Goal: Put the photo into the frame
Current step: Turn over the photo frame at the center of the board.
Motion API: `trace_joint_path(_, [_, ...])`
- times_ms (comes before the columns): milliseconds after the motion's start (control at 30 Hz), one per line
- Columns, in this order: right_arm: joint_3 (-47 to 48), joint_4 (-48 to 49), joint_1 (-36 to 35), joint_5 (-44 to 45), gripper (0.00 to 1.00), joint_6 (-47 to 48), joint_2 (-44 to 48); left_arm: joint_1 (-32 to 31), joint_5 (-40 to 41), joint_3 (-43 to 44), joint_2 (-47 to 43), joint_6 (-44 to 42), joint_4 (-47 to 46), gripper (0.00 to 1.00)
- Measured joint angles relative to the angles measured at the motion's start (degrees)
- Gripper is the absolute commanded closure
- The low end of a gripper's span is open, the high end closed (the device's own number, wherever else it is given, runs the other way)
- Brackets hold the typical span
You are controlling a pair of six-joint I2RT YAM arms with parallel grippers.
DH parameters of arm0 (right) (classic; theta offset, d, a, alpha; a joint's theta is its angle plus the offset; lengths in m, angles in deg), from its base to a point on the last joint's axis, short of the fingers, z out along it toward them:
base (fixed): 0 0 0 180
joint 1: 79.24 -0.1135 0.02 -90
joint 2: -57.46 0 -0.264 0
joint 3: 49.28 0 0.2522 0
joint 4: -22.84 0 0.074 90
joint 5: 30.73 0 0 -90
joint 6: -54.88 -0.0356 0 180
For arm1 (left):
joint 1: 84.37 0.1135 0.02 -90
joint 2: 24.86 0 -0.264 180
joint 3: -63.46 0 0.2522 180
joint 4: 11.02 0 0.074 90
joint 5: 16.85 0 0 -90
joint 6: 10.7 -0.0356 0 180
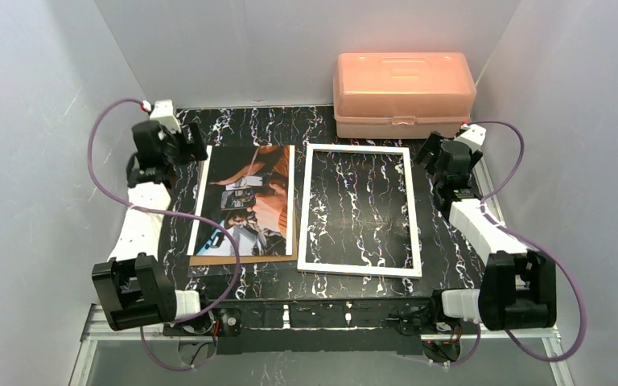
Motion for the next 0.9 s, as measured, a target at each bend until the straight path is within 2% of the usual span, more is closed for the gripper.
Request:
trace_joint_path(67, [1.5, -5.6, -0.3, -4.7, 0.01, -2.4, 2.3, 1.1, -0.7, 8.1, 1.1, 0.2, 10.4, 0.02])
trace_joint_path(133, [4.2, -13.2, -3.7, -5.3, 0.01, -4.1, 2.6, 1.4, -1.5, 14.3, 2.4, 0.1, 19.3, 0.02])
trace_joint_path(233, [9.5, -23.8, -17.0, -0.8, 0.01, -5.7, 0.8, 1.4, -2.5, 19.6, 3.7, 0.1, 30.6, 0.02])
trace_joint_path(367, [17.0, -32.7, -36.4, 4.5, 0.01, -9.0, -4.4, 1.4, -3.3, 22.9, 4.5, -0.3, 42.4, 0.02])
trace_joint_path(467, [22.5, -36.7, -44.4, 6.6, 0.01, -11.1, -10.5, 1.6, -3.3, 25.7, 5.7, -1.4, 50.2, 0.02])
trace_joint_path(567, [31.1, -40.4, -49.2, 7.8, 0.01, -12.8, -20.2, 2.3, -3.3, 26.7, 6.1, -2.4, 54.6, 0.02])
trace_joint_path(733, [44.5, -44.2, -52.7, 7.9, 0.01, -14.2, -36.3, 3.1, -2.2, 26.7, 6.1, -3.7, 58.6, 0.02])
trace_joint_path(900, [49.5, -47.1, -53.3, 7.9, 0.05, -14.9, -43.8, 3.2, -2.0, 26.6, 6.1, -4.8, 59.8, 0.02])
